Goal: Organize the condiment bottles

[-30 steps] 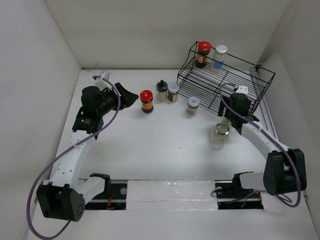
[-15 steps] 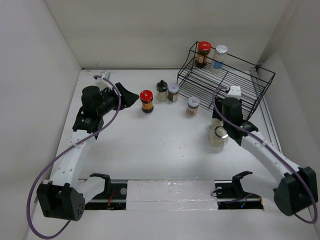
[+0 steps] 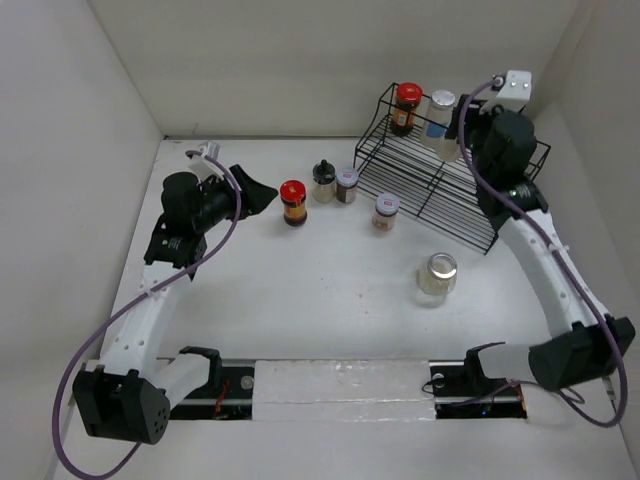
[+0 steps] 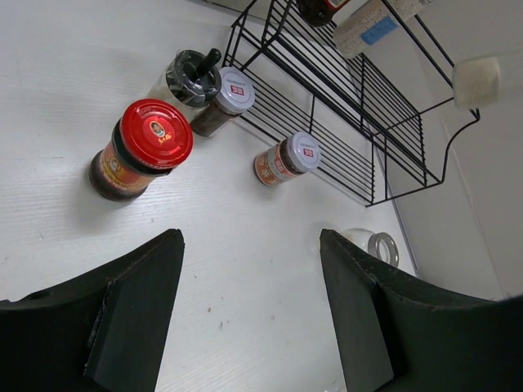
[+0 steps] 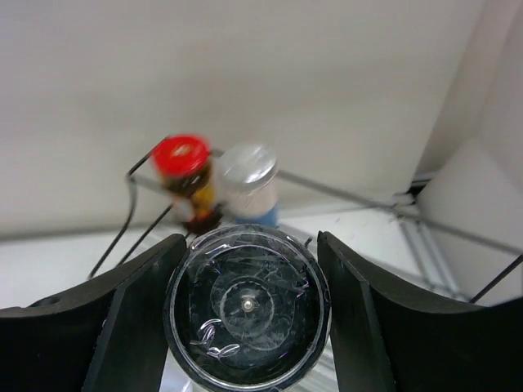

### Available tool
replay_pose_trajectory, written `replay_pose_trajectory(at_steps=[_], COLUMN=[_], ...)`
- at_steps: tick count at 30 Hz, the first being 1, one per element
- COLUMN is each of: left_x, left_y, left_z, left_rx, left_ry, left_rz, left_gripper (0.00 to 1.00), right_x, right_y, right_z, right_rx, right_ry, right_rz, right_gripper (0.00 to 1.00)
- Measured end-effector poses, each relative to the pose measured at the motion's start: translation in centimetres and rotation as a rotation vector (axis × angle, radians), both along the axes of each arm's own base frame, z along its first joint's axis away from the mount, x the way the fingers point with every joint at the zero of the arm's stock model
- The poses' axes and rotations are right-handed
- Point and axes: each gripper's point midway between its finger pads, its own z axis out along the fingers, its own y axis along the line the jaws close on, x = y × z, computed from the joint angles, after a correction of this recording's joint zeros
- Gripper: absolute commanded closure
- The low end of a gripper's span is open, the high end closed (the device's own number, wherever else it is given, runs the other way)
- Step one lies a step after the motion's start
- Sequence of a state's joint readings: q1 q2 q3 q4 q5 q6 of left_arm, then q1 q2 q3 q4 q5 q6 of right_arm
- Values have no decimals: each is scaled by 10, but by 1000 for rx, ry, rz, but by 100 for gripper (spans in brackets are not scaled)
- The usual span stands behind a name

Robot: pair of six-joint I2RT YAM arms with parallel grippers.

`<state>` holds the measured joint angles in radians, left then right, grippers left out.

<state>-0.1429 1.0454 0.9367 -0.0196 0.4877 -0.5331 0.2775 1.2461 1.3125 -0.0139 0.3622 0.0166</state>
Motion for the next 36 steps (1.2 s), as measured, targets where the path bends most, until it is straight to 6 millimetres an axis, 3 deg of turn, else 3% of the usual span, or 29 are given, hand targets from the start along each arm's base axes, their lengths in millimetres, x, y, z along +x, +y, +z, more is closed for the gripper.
replay_pose_trajectory(at_steps=[4,7,15,29,32,36], left_x=[-2,-3,-4,0,0,0], left_y=[1,1,2,1,1,1], left_z=[4,7,8,1,1,1], left_rx=[-1,-2,-1,2,2,2], left_ry=[-14,-23,-27,-5,-4,-4], left_rz=[3,4,6,6,5,6], left_gripper=[37,37,37,37,37,37], right_x=[46,75,131,146,146,147], right_y=[-38,-59,-79,-85,-87,-87], right_z=[17,12,-10,-20,-34,-69], right_rx=[-22,-34,-49,-79,-81,-82], right_ry=[-9,12,77,107,132,207], right_rz=[-72,-99,-75,-73,-75,-70], right_gripper=[38,38,38,38,38,37])
